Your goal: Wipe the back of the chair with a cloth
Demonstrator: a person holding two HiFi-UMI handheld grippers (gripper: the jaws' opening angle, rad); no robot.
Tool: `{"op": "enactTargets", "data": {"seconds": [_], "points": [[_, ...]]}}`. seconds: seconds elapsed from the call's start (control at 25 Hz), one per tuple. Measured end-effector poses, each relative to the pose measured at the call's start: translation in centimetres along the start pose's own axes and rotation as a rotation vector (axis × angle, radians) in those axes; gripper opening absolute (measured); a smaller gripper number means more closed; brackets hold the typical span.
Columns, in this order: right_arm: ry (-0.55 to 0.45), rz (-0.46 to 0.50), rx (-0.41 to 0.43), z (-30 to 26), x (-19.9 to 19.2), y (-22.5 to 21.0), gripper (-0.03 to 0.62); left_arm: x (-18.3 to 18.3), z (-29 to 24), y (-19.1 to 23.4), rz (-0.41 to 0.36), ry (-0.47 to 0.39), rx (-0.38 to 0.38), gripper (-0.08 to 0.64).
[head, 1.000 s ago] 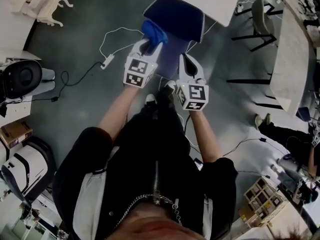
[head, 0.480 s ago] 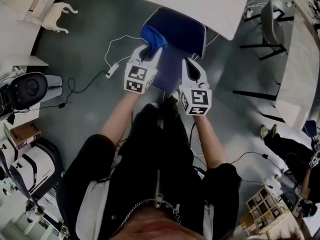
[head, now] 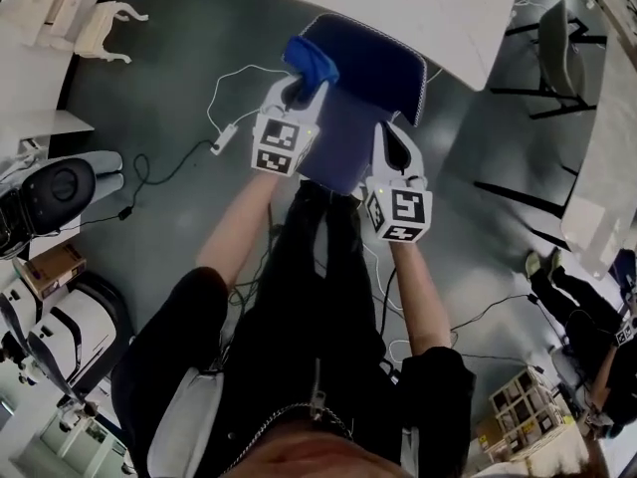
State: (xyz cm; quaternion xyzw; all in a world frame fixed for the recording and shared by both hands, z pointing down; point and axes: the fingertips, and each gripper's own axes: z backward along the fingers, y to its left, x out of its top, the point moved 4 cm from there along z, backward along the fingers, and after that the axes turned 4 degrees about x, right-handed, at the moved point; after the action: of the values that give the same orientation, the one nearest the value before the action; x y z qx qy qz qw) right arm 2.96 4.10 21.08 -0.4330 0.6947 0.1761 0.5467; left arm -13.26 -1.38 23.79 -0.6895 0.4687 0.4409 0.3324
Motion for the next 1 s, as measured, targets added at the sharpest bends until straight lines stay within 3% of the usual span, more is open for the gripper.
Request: {"op": "enactTargets", "data": {"seconds": [0.24, 0.4, 0.64, 1.0], "points": [[-0.036, 0.018, -0.004, -5.0, 0.2, -0.9, 0.003, -2.1, -5.1, 4.1, -0.041, -0.021, 0.029, 0.089], [-0.038, 0.022, -0.001, -7.1, -1.6, -1.5, 0.003, -4.3, -8.3, 5.6, -0.071, -0.020, 0.045, 0.089], [-0.010, 0.050, -0.015, -8.8, -4.0, -1.8, 0.003, -6.4, -12.3, 7.3, -0.071, -0.029, 0.062, 0.089], [-0.002, 0.011, -0.044, -8.9, -6.7, -4.0, 0.003, -8.0, -17.6, 7.6, -0.084, -0.009, 0.086, 0.089]]}}
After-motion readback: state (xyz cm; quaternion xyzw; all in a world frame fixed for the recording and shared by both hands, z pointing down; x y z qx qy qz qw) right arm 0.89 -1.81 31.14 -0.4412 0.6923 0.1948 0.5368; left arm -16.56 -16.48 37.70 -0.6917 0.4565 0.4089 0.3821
